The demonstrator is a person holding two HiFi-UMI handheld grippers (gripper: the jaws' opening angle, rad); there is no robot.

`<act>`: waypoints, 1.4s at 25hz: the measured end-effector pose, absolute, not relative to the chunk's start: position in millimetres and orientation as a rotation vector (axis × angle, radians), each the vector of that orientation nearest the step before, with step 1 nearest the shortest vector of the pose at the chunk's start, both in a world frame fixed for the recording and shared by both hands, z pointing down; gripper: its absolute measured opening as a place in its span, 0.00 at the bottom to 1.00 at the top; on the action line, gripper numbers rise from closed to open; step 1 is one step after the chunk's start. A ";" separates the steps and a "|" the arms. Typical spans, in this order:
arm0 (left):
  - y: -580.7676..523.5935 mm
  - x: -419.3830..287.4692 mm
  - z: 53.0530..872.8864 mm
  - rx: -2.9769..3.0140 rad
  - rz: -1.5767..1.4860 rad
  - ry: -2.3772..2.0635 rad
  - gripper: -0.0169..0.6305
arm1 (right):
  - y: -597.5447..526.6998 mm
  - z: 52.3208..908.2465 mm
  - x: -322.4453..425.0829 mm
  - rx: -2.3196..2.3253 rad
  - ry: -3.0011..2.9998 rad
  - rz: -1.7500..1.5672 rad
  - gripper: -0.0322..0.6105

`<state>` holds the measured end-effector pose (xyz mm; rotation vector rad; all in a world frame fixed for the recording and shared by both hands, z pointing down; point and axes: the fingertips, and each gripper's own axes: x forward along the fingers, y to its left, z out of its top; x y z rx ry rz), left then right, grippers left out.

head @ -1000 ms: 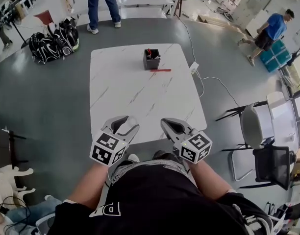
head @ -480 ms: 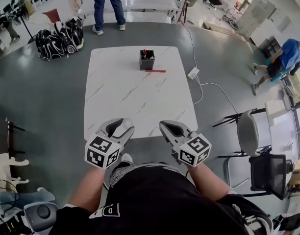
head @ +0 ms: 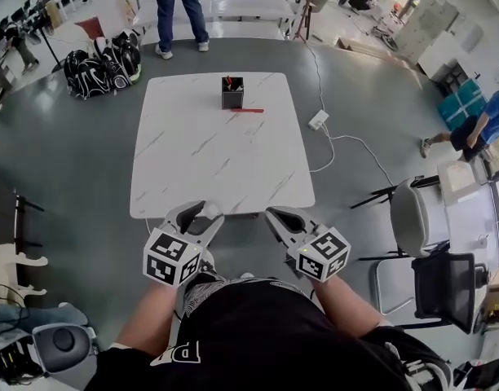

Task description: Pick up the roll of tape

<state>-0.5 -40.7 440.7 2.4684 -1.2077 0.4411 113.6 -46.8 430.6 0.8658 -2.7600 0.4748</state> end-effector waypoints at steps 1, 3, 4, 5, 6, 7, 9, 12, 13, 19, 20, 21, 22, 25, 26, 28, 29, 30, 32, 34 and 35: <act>-35.1 4.6 440.1 2.467 0.439 -1.211 0.35 | -41.4 431.6 117.8 0.859 -2.761 0.477 0.06; -25.3 11.2 439.7 2.462 0.433 -1.220 0.35 | -32.9 432.9 123.7 0.851 -2.766 0.481 0.06; -21.3 13.3 440.0 2.459 0.430 -1.224 0.35 | -30.1 433.3 125.9 0.852 -2.772 0.485 0.06; -17.6 15.5 440.6 2.454 0.428 -1.229 0.35 | -27.6 434.0 128.2 0.853 -2.779 0.491 0.06; -13.4 18.1 441.5 2.450 0.428 -1.234 0.35 | -24.4 435.3 130.8 0.851 -2.783 0.499 0.06; -8.2 21.1 442.4 2.444 0.428 -1.240 0.35 | -20.0 437.2 133.5 0.846 -2.785 0.507 0.06; 3.3 26.0 443.6 2.433 0.429 -1.256 0.35 | -10.0 442.1 137.7 0.826 -2.783 0.517 0.06; 14.5 26.1 448.5 2.417 0.438 -1.275 0.35 | -3.9 448.2 133.1 0.804 -2.790 0.527 0.06; 18.5 25.3 451.7 2.410 0.444 -1.273 0.35 | -2.4 449.8 129.8 0.798 -2.794 0.533 0.06; 27.2 15.2 452.9 2.407 0.462 -1.260 0.35 | 2.8 447.2 121.7 0.792 -2.799 0.552 0.06; 25.0 14.5 450.4 2.413 0.456 -1.261 0.35 | 2.1 446.2 123.2 0.802 -2.797 0.547 0.06; 22.9 14.5 447.8 2.420 0.450 -1.260 0.35 | 1.4 445.3 124.9 0.813 -2.794 0.541 0.06; 20.9 14.7 445.2 2.429 0.446 -1.258 0.35 | 0.8 444.3 126.2 0.824 -2.792 0.537 0.06; 16.4 10.8 436.3 2.458 0.440 -1.244 0.35 | -0.6 439.8 123.0 0.852 -2.785 0.529 0.06; 15.6 7.6 434.1 2.466 0.441 -1.237 0.35 | -0.8 438.3 119.8 0.859 -2.783 0.525 0.06; 15.0 -1.1 433.7 2.475 0.453 -1.221 0.35 | -1.7 436.0 112.1 0.873 -2.779 0.517 0.06; 15.0 -5.9 435.1 2.475 0.462 -1.214 0.35 | -2.0 435.2 108.2 0.881 -2.777 0.517 0.06; 15.1 -10.6 436.5 2.473 0.470 -1.207 0.35 | -1.9 434.4 104.4 0.890 -2.776 0.517 0.06; 13.4 -19.1 437.0 2.476 0.477 -1.197 0.35 | -1.9 432.6 97.4 0.905 -2.774 0.511 0.06; 8.0 -25.5 434.7 2.488 0.474 -1.193 0.35 | -4.9 431.4 91.7 0.920 -2.769 0.498 0.06; 5.6 -27.8 433.8 2.493 0.472 -1.190 0.35 | -6.6 431.8 89.1 0.928 -2.767 0.497 0.06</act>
